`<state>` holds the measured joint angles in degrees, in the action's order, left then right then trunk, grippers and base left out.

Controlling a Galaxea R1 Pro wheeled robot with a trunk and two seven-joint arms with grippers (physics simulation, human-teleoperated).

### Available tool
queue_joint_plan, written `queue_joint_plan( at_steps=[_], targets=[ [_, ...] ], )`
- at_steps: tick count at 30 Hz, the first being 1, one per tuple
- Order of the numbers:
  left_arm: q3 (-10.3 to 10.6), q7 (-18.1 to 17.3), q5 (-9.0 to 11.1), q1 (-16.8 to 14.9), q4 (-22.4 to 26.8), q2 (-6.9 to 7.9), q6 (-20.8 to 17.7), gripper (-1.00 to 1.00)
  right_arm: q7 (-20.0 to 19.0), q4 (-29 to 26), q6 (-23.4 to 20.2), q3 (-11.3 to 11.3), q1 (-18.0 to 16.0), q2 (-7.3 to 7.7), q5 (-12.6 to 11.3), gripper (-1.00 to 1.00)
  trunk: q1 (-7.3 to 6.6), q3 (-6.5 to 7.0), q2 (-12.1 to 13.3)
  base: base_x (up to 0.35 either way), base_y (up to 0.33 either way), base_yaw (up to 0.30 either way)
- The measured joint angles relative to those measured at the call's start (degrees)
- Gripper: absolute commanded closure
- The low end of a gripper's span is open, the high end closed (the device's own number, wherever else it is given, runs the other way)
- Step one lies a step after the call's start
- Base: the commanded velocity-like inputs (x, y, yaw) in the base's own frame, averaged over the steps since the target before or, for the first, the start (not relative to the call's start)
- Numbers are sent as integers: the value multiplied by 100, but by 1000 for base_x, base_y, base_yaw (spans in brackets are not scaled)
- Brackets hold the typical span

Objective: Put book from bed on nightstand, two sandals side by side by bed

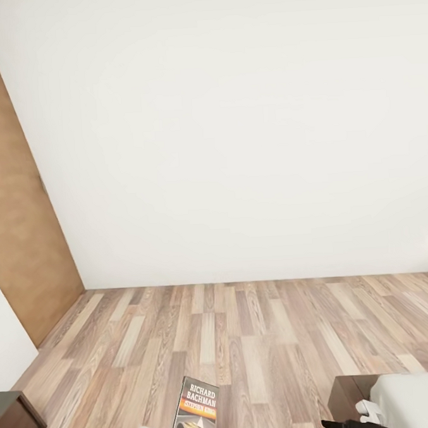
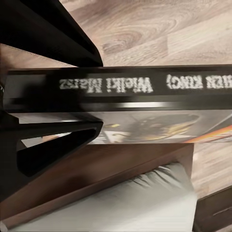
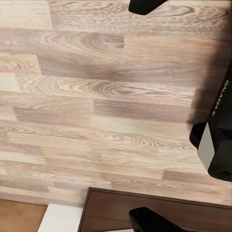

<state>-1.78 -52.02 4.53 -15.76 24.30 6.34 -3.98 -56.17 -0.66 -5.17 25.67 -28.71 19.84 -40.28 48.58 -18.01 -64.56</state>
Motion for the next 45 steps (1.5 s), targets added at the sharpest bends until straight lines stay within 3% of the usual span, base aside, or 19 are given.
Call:
queue_joint_plan(
  at_steps=[45],
  targets=[
    [9,0,-3,2,-2,0,0,100,-9,0,0,0,0,0,-7,-100,0,0,0,310,0,-6]
  ],
)
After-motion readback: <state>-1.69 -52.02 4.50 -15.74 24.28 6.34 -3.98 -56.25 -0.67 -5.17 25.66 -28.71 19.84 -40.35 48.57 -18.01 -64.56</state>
